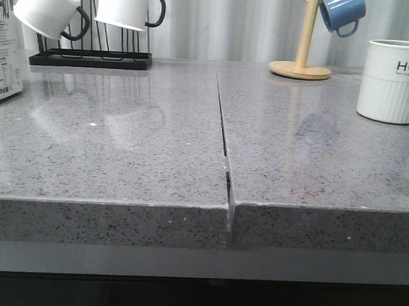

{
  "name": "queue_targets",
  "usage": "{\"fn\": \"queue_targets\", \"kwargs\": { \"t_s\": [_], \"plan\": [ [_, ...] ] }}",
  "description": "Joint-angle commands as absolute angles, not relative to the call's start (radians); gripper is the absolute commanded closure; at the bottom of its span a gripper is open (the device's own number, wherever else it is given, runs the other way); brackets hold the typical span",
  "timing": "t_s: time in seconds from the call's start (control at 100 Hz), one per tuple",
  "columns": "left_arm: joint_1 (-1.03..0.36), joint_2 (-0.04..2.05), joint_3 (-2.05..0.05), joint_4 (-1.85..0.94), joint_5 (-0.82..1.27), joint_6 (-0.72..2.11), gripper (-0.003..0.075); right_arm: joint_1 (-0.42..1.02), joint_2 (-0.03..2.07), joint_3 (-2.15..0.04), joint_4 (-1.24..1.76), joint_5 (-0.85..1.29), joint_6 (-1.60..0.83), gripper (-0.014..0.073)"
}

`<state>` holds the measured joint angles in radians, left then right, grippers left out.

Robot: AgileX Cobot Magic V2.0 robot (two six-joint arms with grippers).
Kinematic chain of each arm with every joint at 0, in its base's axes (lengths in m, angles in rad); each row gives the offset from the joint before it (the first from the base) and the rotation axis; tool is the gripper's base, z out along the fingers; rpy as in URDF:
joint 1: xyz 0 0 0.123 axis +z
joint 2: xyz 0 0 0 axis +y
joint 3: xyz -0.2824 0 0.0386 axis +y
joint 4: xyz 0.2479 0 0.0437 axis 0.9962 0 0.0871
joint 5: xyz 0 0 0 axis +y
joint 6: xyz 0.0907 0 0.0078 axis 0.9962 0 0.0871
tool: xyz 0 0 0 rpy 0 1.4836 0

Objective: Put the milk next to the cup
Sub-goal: 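Grasp the white HOME mug by its handle with the right gripper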

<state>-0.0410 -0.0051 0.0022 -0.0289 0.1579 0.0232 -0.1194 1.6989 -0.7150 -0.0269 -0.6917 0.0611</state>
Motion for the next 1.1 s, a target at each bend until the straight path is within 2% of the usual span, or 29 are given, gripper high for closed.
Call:
{"fn": "queue_targets", "kwargs": {
  "t_s": [0.0, 0.05, 0.1, 0.22, 0.31, 0.49, 0.63, 1.09],
  "plan": [
    [-0.039, -0.038, 0.043, -0.040, 0.079, 0.023, 0.0741, -0.126, 1.690, -0.763, -0.032, -0.774, 0.052, 0.0200],
    [-0.039, -0.038, 0.043, -0.040, 0.079, 0.023, 0.0741, -0.126, 1.707, -0.774, -0.032, -0.775, 0.052, 0.0218],
    [-0.039, -0.038, 0.043, -0.040, 0.079, 0.023, 0.0741, -0.126, 1.721, -0.785, -0.032, -0.774, 0.052, 0.0277],
    [-0.039, -0.038, 0.043, -0.040, 0.079, 0.023, 0.0741, -0.126, 1.733, -0.795, -0.033, -0.773, 0.052, 0.0529],
    [-0.039, -0.038, 0.043, -0.040, 0.079, 0.023, 0.0741, -0.126, 1.733, -0.795, -0.033, -0.785, 0.052, 0.0666],
    [-0.039, -0.038, 0.043, -0.040, 0.079, 0.023, 0.0741, -0.125, 1.733, -0.795, -0.046, -0.844, 0.052, 0.0661],
    [-0.039, -0.038, 0.043, -0.040, 0.079, 0.023, 0.0741, -0.094, 1.709, -0.808, -0.047, -0.797, 0.052, 0.0660],
    [-0.039, -0.038, 0.043, -0.040, 0.079, 0.023, 0.0741, 0.164, 1.668, -0.861, 0.047, -0.682, 0.037, 0.0652]
  ]
}}
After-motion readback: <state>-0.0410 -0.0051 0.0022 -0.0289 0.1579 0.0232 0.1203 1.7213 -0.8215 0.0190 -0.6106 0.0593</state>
